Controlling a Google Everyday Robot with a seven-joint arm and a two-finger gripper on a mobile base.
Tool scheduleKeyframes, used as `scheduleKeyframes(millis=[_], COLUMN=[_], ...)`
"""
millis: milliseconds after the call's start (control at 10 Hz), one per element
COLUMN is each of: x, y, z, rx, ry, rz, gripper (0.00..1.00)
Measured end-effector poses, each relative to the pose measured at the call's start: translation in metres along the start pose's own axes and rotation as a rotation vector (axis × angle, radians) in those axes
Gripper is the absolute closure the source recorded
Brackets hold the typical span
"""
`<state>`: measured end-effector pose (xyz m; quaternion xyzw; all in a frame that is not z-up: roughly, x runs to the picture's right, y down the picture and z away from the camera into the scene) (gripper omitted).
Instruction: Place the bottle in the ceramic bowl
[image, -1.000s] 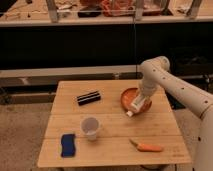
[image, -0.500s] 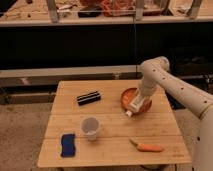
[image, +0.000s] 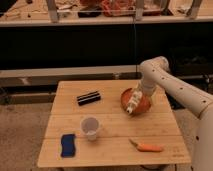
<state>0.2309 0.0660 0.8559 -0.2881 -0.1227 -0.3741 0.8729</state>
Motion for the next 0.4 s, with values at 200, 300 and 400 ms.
scheduleKeyframes(millis=[200, 300, 400], x=[-0.0008, -0.0014, -0.0019], y=[-0.0016, -0.0010, -0.0001], z=[-0.0003, -0.0006, -0.0007], rx=[-0.005, -0.011, -0.014], ry=[0.006, 0.010, 0.012], rz=[-0.004, -0.008, -0.009], gripper=[0.20, 0.20, 0.20])
